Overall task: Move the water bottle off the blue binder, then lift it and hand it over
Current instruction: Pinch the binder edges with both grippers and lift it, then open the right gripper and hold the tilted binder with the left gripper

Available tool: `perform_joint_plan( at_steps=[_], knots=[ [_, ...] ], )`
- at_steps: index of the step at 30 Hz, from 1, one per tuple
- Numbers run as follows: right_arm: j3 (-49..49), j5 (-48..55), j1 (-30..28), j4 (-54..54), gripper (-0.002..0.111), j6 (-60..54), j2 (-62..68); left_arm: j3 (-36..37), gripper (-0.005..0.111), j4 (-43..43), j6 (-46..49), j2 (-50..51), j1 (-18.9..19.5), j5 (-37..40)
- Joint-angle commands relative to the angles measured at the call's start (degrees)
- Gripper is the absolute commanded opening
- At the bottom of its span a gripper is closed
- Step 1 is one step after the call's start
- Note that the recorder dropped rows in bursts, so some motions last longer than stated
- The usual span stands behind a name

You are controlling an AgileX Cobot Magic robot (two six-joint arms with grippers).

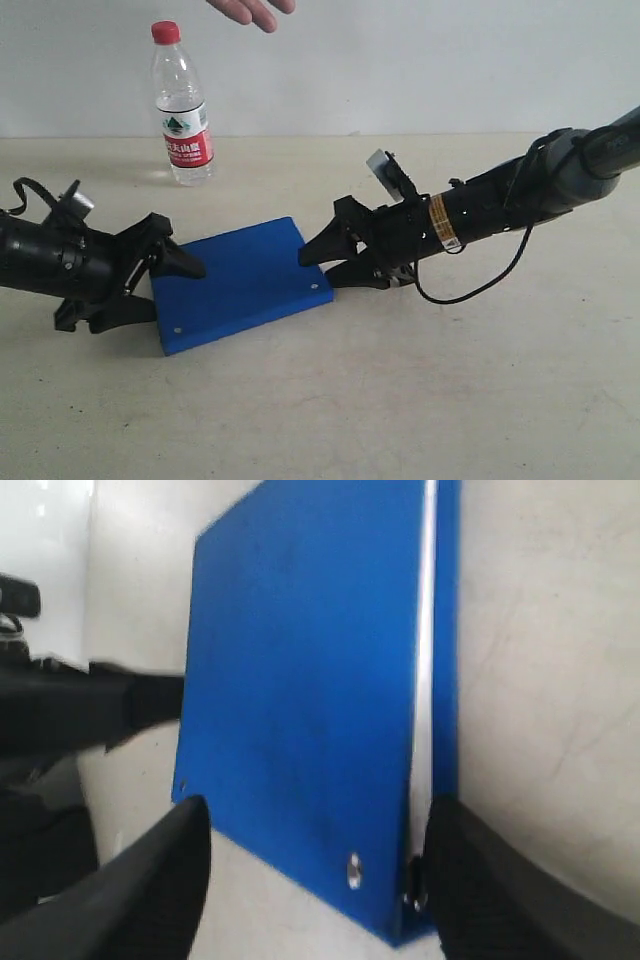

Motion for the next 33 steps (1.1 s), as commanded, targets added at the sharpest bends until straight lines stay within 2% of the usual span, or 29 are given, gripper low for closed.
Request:
perform_joint_plan(
  at_steps=[1, 4, 7, 12, 18, 22, 26, 33],
  knots=[
    [-1.0, -0.4, -0.1, 0.7, 0.055, -0.4, 0.0, 0.2, 0.066, -7.6, 8.8, 0.1, -0.2, 15.0],
    [-1.2, -0.4, -0.1, 0.6, 0.055, -0.4, 0.0, 0.2, 0.050, -11.2, 11.3, 0.1, -0.2, 19.1],
    [-1.2, -1.0, -0.1, 0.4, 0.055, -0.4, 0.0, 0.2, 0.030, -11.6, 11.5, 0.1, -0.2, 21.2],
    [-1.2, -2.3, -0.1, 0.4, 0.055, -0.4, 0.0, 0.2, 0.006, -11.6, 13.1, 0.1, -0.2, 25.0],
    [-1.2, -5.7, -0.3, 0.4, 0.055, -2.5, 0.0, 0.2, 0.005, -11.0, 15.3, 0.1, -0.1, 25.0],
    [-4.3, -11.6, -3.0, -3.2, 0.055, -6.4, 0.0, 0.2, 0.005, -9.8, 15.3, 0.1, 0.8, 24.7],
    [-8.9, -11.6, -8.6, -4.1, 0.056, -3.7, -1.8, 0.2, 0.005, -10.4, 15.3, 0.0, 2.0, 26.3],
    [-15.6, -11.6, -18.9, -4.1, 0.056, -5.6, -6.3, 0.2, 0.005, -10.9, 15.3, 0.0, 2.1, 32.6]
  ],
)
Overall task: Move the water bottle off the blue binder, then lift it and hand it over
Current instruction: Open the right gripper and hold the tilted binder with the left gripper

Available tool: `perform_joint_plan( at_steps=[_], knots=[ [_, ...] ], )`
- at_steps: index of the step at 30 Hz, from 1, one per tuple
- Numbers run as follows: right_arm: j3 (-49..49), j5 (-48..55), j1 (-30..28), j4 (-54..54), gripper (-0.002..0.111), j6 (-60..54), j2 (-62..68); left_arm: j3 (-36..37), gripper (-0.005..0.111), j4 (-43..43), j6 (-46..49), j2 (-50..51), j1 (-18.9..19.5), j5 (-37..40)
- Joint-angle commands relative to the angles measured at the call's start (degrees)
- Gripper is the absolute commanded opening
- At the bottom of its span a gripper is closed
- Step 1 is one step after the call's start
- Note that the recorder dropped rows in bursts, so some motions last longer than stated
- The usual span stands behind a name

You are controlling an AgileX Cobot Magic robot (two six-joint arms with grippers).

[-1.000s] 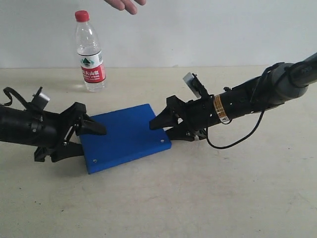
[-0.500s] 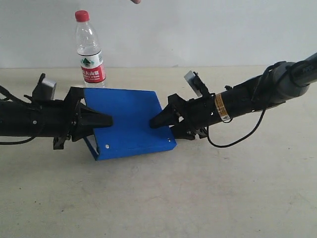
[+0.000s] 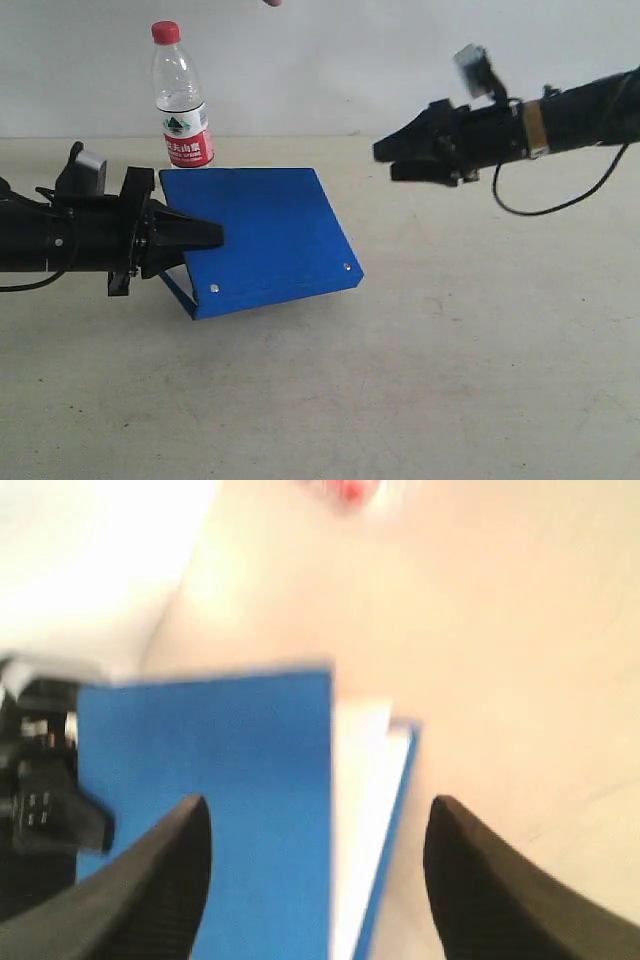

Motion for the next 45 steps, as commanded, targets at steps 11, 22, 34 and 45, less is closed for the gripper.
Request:
perform_joint_plan(
  at_steps=[11, 22, 34, 45],
  knots=[
    [-3.1, -0.9, 4.3, 0.2, 0.056, -16.4, -9.0, -1.1, 0.005, -1.7, -3.8, -0.1, 0.0, 1.5],
    [-2.6, 6.9, 10.7, 0.2, 0.029, -30.4, -10.7, -1.1, 0.005, -1.7, -3.6, -0.1, 0.0, 4.4],
    [4.2, -0.9, -9.9, 0.2, 0.023, -10.2, -24.4, -1.1, 0.005, -1.7, -3.6, -0.1, 0.0, 7.7],
    [35.7, 3.1, -3.9, 0.2, 0.050, -6.9, -21.6, -1.3, 0.005, -1.7, -2.7, -0.1, -1.8, 7.7]
  ],
)
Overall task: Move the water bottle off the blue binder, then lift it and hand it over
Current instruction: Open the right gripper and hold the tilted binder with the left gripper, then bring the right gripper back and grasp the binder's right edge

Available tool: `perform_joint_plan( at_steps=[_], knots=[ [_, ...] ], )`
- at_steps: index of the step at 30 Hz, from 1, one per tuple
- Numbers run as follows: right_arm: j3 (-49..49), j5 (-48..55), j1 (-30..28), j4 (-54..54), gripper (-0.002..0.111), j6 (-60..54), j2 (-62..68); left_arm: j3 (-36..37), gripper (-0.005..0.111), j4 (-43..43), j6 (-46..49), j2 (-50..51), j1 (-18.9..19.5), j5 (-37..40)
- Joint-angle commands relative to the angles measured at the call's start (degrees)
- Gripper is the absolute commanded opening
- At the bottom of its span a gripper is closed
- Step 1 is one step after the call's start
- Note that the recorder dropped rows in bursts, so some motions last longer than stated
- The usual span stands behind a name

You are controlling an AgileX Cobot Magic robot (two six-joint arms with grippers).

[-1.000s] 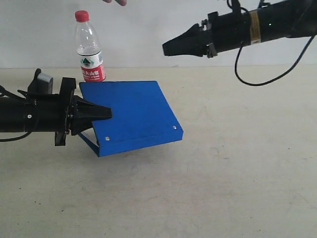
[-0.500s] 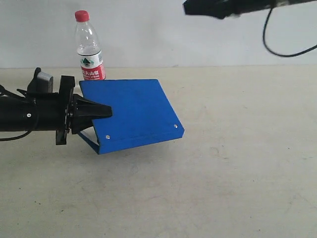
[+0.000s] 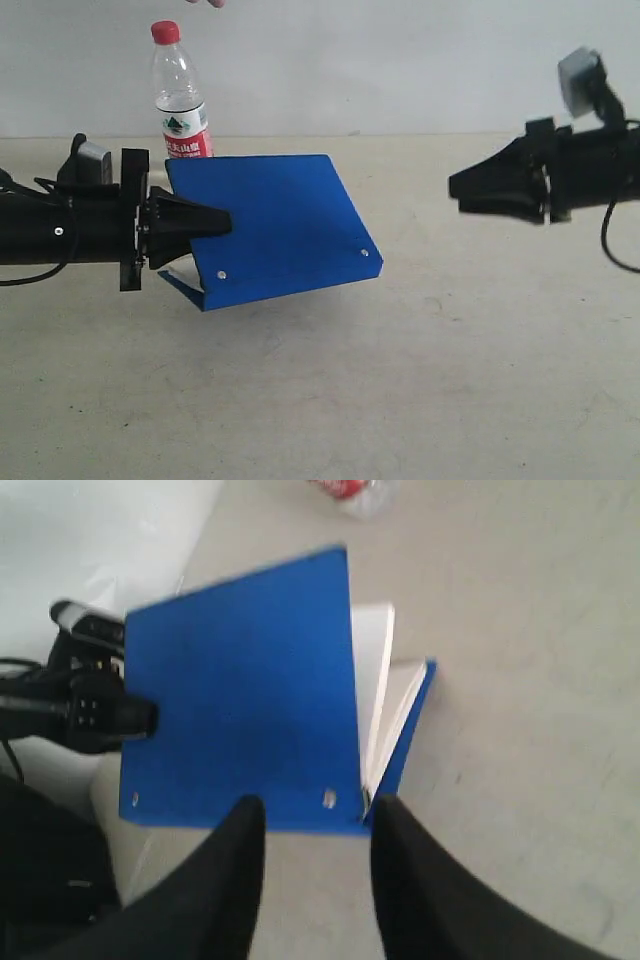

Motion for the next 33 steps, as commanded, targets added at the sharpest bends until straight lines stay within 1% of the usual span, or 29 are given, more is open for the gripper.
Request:
perform_joint_plan(
  at_steps=[1, 2, 3, 5, 7, 8, 9, 10, 13, 16, 18, 19, 21, 23, 26, 29, 33],
  knots=[
    [6.3, 5.3, 6.1, 0.6, 0.060, 2.6, -0.3, -0.7, 0.005, -1.1, 0.9, -0.1, -1.8, 2.6],
    [6.8, 7.7, 8.0, 1.8, 0.065, 5.4, -0.3, -0.8, 0.005, -1.1, 1.4, -0.1, -2.2, 2.6],
    [7.0, 9.4, 9.6, 2.8, 0.068, 7.7, -0.2, -0.9, 0.005, -1.1, 1.9, -0.1, -2.5, 2.6],
    [7.0, 10.3, 12.9, 5.0, 0.069, 11.9, 0.2, -0.9, 0.005, -1.1, 2.4, -0.1, -2.9, 2.6],
    [7.0, 7.2, 16.4, 8.5, 0.069, 11.9, 1.0, -0.9, 0.005, -1.1, 3.3, -0.1, -3.1, 2.6],
    [7.0, 4.2, 19.3, 12.2, 0.069, 11.9, 1.5, -0.9, 0.005, -1.1, 3.5, -0.1, -3.0, 2.6],
    [7.0, 3.1, 20.9, 13.4, 0.069, 11.9, 1.6, -0.9, 0.005, -1.1, 3.7, -0.1, -3.0, 2.6],
    [7.0, 0.9, 23.8, 15.2, 0.069, 11.9, 1.6, -0.9, 0.005, -1.1, 5.3, -0.1, -3.0, 2.6],
    [7.0, -0.8, 27.8, 15.5, 0.069, 11.9, 1.6, -1.3, 0.005, -1.1, 8.9, -0.1, -3.0, 2.6],
    [7.0, -0.8, 29.1, 14.3, 0.069, 11.9, 1.6, -3.5, 0.005, -1.1, 9.0, -0.1, -3.0, 2.6],
    [7.1, 0.5, 29.1, 12.8, 0.069, 11.9, 1.6, -5.3, 0.005, -1.1, 9.0, -0.1, -3.0, 2.6],
    [8.3, 2.7, 29.1, 13.7, 0.069, 11.9, 1.6, -6.4, 0.005, -1.1, 9.0, -0.1, -3.0, 2.6],
    [10.4, 7.1, 29.0, 16.7, 0.069, 11.9, 1.6, -6.7, 0.005, -1.1, 8.6, -0.1, -3.0, 2.6],
    [10.9, 9.0, 29.0, 19.5, 0.069, 11.9, 1.6, -6.5, 0.005, -1.1, 8.4, -0.3, -3.0, 2.6],
    [11.0, 7.0, 29.0, 23.8, 0.069, 11.8, 1.6, -6.3, 0.005, -1.1, 8.4, -0.3, -3.0, 2.6],
    [11.0, 7.8, 29.0, 25.0, 0.069, 11.8, 1.6, -6.3, 0.005, -1.1, 8.4, -0.3, -3.0, 2.6],
    [11.0, 12.1, 29.0, 25.5, 0.069, 11.8, 1.6, -6.3, 0.005, -1.1, 6.4, -0.3, -3.1, 2.6]
  ],
)
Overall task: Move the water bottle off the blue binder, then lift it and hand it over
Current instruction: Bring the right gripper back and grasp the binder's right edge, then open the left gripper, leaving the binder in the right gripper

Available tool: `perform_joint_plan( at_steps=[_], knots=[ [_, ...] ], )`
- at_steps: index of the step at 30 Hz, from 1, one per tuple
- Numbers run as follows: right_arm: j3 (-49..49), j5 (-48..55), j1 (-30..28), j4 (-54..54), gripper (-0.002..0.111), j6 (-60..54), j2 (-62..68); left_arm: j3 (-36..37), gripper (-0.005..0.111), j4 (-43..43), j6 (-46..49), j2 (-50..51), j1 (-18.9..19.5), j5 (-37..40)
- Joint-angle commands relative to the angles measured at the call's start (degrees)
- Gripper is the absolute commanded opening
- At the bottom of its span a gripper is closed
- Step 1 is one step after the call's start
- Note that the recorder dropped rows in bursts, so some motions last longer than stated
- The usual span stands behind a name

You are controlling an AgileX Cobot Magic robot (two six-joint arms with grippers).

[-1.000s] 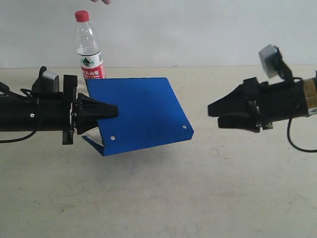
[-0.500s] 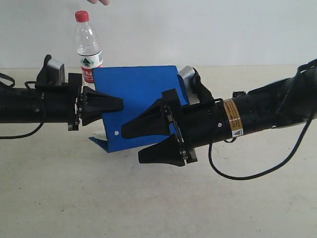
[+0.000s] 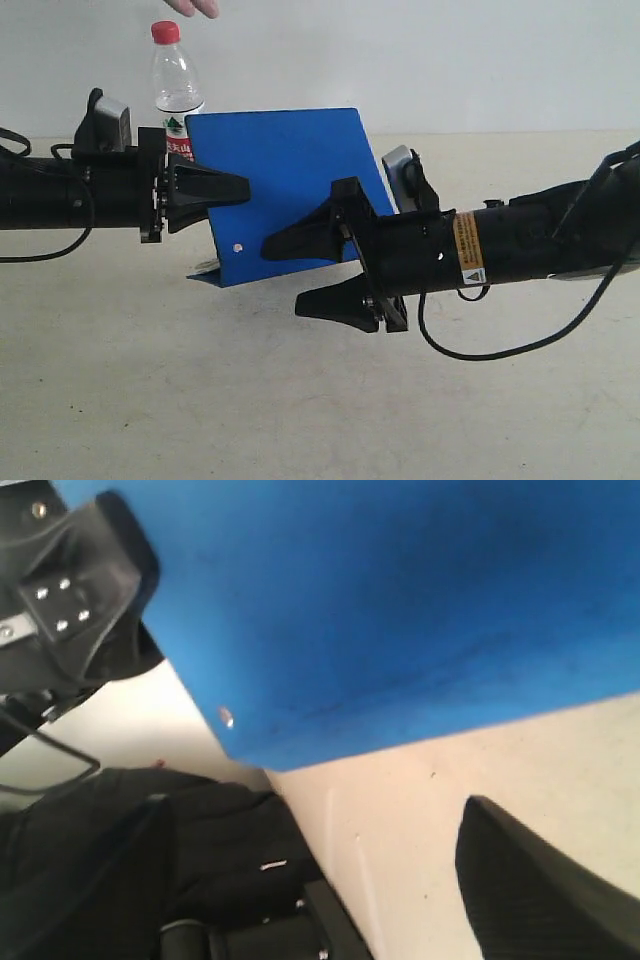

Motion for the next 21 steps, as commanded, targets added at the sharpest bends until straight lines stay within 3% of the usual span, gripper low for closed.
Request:
perform_joint_plan(
  at_steps=[1, 9, 18, 21],
  knots=[
    [0.2, 5.0, 0.0, 1.6, 0.069, -0.4, -0.1, 0.1, 0.005, -1.2, -2.5, -0.3, -0.6, 2.2],
    [0.2, 6.8, 0.0, 17.9, 0.069, -3.1, -0.1, 3.3, 0.005, -1.2, -1.8, -0.3, -3.3, 2.2],
    [0.2, 7.2, 0.0, 21.8, 0.069, -4.1, -0.1, 3.6, 0.005, -0.5, -0.9, -0.3, -3.7, 2.2],
    [0.2, 7.5, 0.0, 21.8, 0.069, -4.1, -0.1, 3.6, 0.019, 4.1, 0.3, -0.3, -3.7, 2.2]
  ],
)
